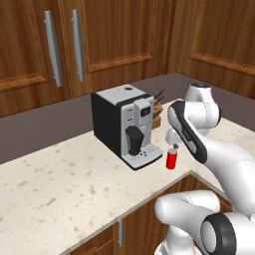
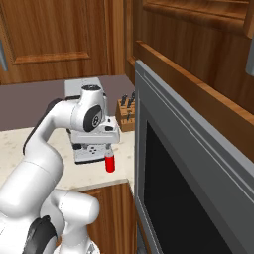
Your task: Four empty soda cans are scattered around the kitchen. Gather all the cans and cluster them next to the stove for recycling.
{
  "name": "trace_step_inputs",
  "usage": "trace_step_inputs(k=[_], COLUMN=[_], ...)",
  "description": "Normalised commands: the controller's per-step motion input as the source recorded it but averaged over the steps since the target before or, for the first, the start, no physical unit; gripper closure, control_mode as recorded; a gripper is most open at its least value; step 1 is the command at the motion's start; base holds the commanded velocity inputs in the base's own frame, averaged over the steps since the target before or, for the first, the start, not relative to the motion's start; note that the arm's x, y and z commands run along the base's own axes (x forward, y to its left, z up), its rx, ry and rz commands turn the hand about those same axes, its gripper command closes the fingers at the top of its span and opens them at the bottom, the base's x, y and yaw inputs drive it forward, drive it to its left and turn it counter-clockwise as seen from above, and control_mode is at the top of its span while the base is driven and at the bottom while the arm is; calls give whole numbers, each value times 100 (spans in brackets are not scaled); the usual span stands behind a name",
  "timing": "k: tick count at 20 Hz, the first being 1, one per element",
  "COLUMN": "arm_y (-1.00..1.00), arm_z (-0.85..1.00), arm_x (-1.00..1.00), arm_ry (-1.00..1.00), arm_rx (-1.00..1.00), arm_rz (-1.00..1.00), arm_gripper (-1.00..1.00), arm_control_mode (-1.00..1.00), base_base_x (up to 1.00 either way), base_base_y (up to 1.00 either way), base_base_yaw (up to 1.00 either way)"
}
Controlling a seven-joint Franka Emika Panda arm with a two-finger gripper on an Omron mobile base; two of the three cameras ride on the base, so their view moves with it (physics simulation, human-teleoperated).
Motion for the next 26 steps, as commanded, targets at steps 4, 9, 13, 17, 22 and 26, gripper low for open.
trace_step_inputs(k=[4,9,13,17,22,26], arm_y=[-1,0,-1,0,-3,-6], arm_z=[-17,-18,-20,-27,-22,-14], arm_x=[11,10,8,12,15,24], arm_ry=[1,1,0,0,0,0], arm_rx=[0,0,0,0,0,0], arm_rz=[5,5,5,4,5,3], arm_gripper=[-100,-100,-100,-100,-100,-100], arm_control_mode=[-100,-100,-100,-100,-100,-100], base_base_x=[0,0,0,0,0,0], base_base_y=[0,0,0,0,0,0], base_base_yaw=[0,0,0,0,0,0])
